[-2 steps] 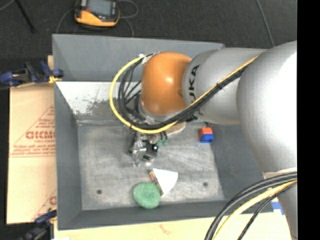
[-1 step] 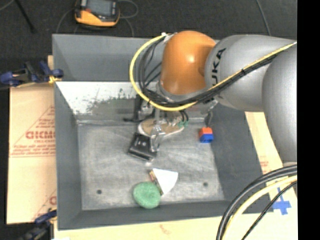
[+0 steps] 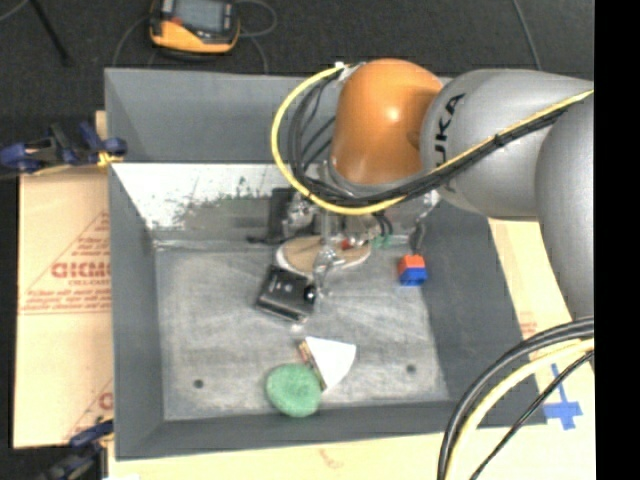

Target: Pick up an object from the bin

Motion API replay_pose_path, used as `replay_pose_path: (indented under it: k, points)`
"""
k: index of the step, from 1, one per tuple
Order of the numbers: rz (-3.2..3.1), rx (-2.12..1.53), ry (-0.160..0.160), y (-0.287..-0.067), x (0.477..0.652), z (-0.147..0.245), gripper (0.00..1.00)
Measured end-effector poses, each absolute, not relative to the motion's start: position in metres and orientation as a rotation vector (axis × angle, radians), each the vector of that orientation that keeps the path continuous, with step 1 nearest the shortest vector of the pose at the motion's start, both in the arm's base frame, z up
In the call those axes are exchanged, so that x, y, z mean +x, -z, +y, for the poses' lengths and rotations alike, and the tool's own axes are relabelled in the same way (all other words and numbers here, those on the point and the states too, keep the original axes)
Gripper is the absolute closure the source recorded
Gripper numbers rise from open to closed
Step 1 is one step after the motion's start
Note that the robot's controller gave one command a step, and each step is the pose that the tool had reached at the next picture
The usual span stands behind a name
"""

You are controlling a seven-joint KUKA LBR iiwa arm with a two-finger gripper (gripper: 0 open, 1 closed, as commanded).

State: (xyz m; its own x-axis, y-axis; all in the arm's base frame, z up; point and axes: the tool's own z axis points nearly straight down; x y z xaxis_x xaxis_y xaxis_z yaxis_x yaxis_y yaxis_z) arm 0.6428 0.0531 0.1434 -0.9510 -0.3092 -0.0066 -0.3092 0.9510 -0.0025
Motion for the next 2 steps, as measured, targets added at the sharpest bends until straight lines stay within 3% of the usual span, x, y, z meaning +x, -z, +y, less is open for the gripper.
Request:
replay_pose_path:
  k: [1,2]
  points:
    - [3.117,-0.304,-0.005,-0.088,0.636,0.034,0.00]
    - [3.087,-0.343,-0.006,-0.081,0.647,0.025,1.00]
